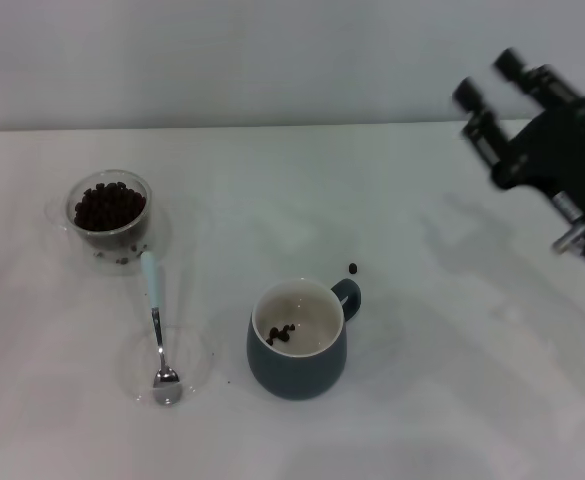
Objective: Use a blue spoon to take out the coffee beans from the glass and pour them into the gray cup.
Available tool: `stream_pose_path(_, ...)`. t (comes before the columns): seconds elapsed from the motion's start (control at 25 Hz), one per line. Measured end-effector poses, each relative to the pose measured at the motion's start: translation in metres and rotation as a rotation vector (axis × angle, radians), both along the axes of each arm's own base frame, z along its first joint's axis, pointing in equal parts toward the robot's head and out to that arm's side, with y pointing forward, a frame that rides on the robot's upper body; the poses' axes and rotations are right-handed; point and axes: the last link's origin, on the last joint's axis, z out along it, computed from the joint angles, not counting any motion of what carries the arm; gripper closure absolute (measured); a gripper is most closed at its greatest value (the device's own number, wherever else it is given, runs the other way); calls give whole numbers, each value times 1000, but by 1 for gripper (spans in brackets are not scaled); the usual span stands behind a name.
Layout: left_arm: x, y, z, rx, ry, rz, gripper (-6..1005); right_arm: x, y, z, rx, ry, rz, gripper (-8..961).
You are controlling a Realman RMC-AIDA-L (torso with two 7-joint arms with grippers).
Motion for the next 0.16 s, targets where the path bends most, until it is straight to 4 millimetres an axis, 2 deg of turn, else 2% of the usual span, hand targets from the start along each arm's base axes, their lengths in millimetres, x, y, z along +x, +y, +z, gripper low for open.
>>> stream_pose_path(0.16,-18,-11,-2,56,25,74,274,-7,-7,-20,-103,-28,37,446)
